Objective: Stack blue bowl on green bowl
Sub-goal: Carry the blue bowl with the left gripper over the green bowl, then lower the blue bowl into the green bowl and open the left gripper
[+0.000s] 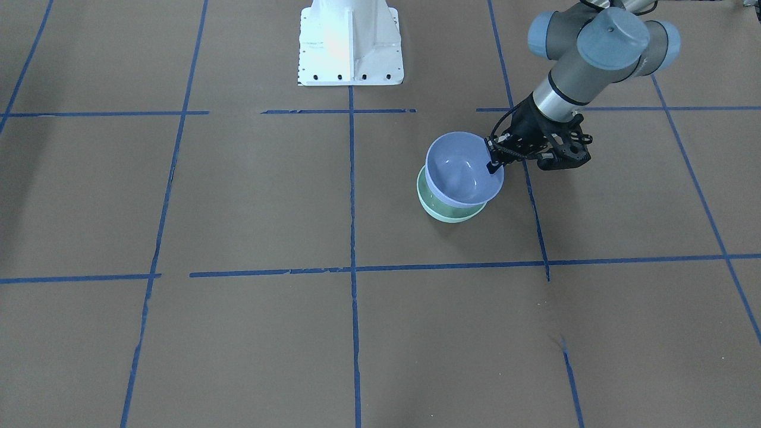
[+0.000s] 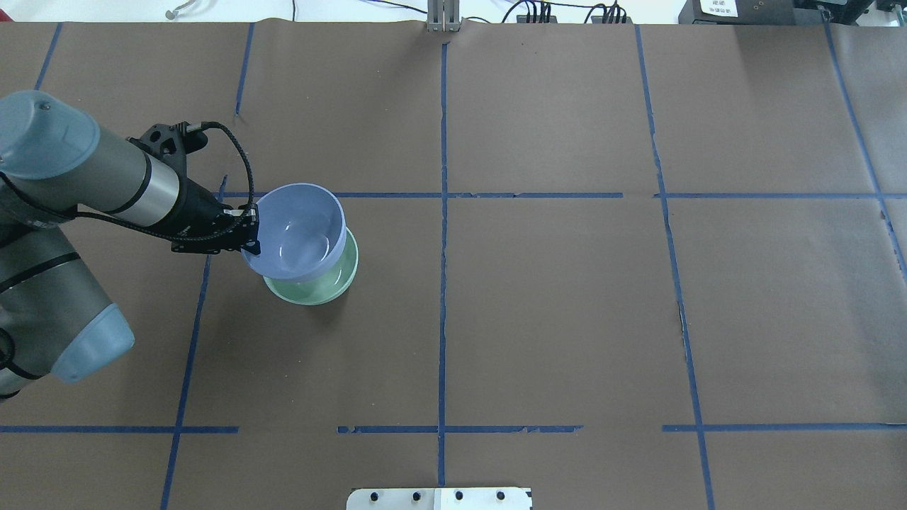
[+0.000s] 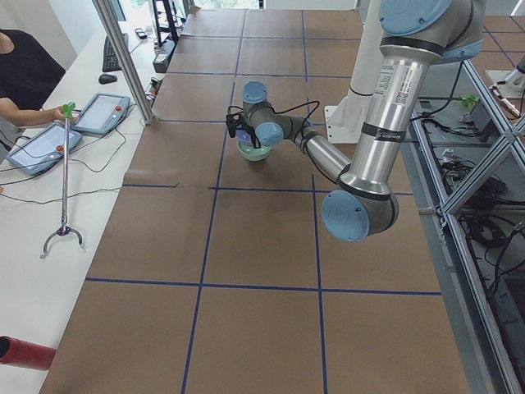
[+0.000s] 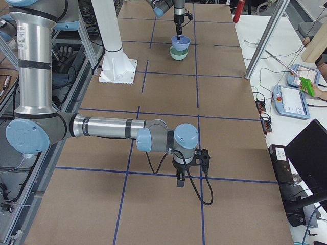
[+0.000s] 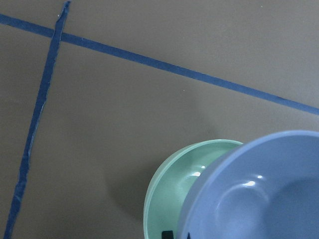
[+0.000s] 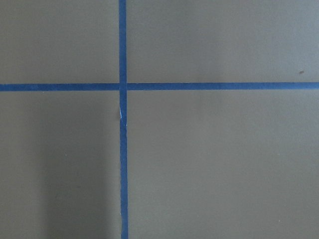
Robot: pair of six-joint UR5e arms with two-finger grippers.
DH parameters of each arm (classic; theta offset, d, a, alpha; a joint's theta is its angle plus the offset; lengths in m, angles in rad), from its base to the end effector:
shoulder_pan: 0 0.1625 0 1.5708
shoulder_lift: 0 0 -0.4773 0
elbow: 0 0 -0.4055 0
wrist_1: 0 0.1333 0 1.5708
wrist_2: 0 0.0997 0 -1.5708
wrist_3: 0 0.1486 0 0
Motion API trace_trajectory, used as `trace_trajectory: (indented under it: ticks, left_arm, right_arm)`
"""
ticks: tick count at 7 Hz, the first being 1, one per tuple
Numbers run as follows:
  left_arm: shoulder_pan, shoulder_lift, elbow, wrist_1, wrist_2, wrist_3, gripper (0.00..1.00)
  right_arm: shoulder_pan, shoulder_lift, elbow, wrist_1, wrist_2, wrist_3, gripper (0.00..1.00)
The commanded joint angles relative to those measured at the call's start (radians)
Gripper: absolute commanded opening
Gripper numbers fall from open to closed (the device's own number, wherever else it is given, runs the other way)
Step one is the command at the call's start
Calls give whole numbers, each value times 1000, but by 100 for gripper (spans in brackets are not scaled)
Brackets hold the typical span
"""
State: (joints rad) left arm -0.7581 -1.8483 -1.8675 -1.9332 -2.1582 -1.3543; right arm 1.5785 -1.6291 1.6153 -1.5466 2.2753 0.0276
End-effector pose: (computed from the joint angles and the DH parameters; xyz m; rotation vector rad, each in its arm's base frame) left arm 0.4224 -0.4701 0.3943 -0.0545 1.0559 -0.2154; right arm 0.0407 -0.4782 0.7568 0.0029 -0.7046 0.0302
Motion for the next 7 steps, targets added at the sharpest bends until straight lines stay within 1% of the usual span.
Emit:
trace_trajectory:
  ticks: [1,2,3,4,6,7]
  left_arm:
    - [8,3,-2,-3,1,-2,0]
    - [8,3,2,-3,1,1,0]
    - [8,3,11,-4,-5,17,81]
    - [14,6,14,-16,-5,33,100]
    - [7,12,-7,-18,-11,37,100]
    - [-7,17,-50,-6,-11,70,100]
  right_arm:
    - [0,0,0,0,1,0,100]
    - [0,0,0,0,0,0,100]
    - [0,0,0,0,0,0,100]
    - [0,0,0,0,0,0,100]
    - [0,0,0,-1,0,0,100]
    - [0,0,0,0,0,0,100]
